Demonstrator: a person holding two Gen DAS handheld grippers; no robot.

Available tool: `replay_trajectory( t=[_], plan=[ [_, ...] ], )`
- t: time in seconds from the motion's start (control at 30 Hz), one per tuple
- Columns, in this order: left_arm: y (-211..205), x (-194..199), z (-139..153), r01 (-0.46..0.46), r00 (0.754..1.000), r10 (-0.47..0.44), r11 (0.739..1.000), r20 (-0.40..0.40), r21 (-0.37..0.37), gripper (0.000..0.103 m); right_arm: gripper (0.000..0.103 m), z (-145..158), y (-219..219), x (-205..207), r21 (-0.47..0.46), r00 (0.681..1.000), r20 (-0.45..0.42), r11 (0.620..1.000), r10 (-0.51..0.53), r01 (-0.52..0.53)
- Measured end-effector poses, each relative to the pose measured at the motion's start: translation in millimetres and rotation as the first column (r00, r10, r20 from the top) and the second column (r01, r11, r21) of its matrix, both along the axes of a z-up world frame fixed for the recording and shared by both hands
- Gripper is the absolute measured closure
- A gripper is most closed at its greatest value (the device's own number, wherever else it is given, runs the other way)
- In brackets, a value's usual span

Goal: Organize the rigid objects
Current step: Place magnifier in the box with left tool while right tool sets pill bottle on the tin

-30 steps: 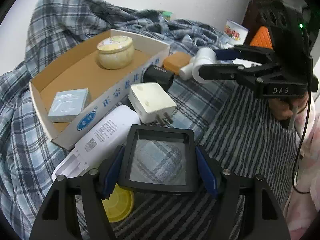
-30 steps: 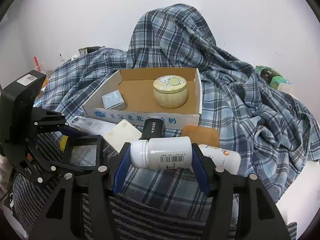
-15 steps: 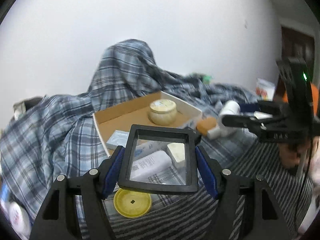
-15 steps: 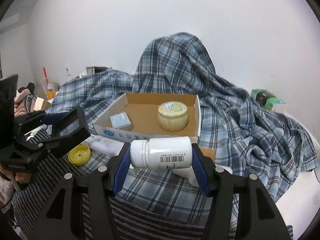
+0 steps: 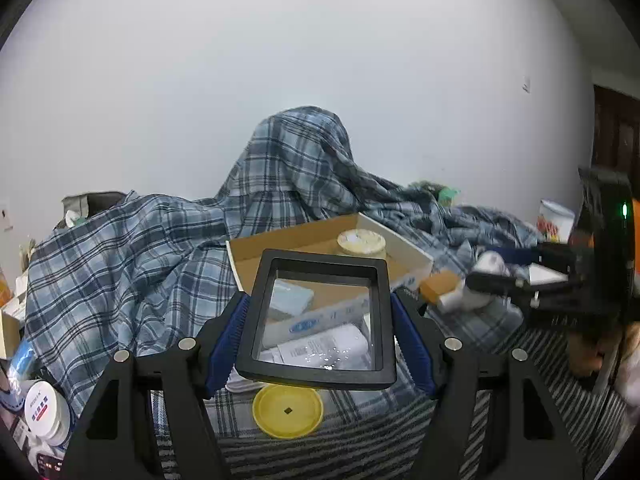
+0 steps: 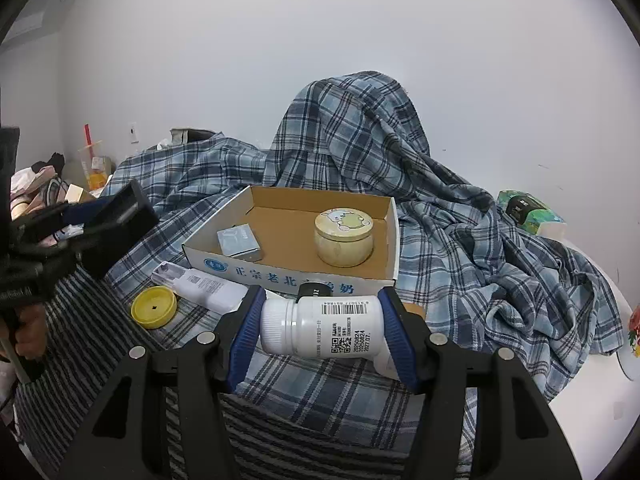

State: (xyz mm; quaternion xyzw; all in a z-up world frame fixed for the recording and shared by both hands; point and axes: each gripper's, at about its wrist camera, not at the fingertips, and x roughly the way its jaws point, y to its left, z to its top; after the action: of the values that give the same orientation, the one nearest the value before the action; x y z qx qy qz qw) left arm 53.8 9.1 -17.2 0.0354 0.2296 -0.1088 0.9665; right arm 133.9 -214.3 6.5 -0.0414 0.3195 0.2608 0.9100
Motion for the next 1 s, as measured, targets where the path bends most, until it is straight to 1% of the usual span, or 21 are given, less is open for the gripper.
replay_trajectory(
  t=[0.1,0.2,0.27,0.33,0.4,0.53,0.63,0.73,0.9,1.0],
  plan=[
    [3.5,1.3,10.1,-0.021,1.0,0.021,0.999,0.011,-0.032,0.03,0.046,11.2,1.1,4.1,0.002,1.0,0.012,1.0,-0.013,0.013],
    [2.4,7.9,26.0,-0.041,0.998,0.041,0.999,0.039,-0.021,0.03,0.046,32.3,2.4,13.9,0.014,0.998,0.05,1.0,-0.026,0.026],
    [-0.1,13.6,39.9,-0.057,0.996,0.057,0.998,0.072,-0.005,0.03,0.046,50.0,5.7,23.8,0.017,0.994,0.096,0.999,-0.045,0.044],
    [-2.4,22.2,54.5,-0.073,0.991,0.072,0.997,0.109,0.006,0.03,0.046,66.5,9.5,36.1,0.027,0.989,0.137,0.998,-0.061,0.058],
    [-4.4,35.0,69.5,-0.089,0.986,0.088,0.996,0.14,0.002,0.03,0.046,79.9,15.9,51.9,0.038,0.984,0.164,0.997,-0.076,0.071],
    [-7.9,62.5,90.4,-0.123,0.974,0.126,0.992,0.186,-0.028,0.03,0.046,92.6,30.5,86.8,0.047,0.978,0.183,0.995,-0.1,0.093],
    [-9.7,87.8,96.0,-0.153,0.968,0.158,0.987,0.197,-0.042,0.03,0.046,89.0,41.5,111.6,0.042,0.979,0.176,0.994,-0.105,0.099],
    [-9.1,116.3,92.1,-0.171,0.97,0.178,0.984,0.168,-0.055,0.03,0.046,73.2,50.4,135.3,0.038,0.984,0.139,0.993,-0.112,0.107],
    [-3.7,152.4,65.2,-0.201,0.975,0.205,0.978,0.087,-0.055,0.03,0.046,28.7,60.3,169.6,0.018,0.994,0.021,0.994,-0.11,0.109],
    [0.3,167.5,43.1,-0.221,0.975,0.223,0.974,0.017,-0.056,0.03,0.046,1.7,64.3,182.1,-0.004,0.994,-0.049,0.995,-0.099,0.099]
  ],
)
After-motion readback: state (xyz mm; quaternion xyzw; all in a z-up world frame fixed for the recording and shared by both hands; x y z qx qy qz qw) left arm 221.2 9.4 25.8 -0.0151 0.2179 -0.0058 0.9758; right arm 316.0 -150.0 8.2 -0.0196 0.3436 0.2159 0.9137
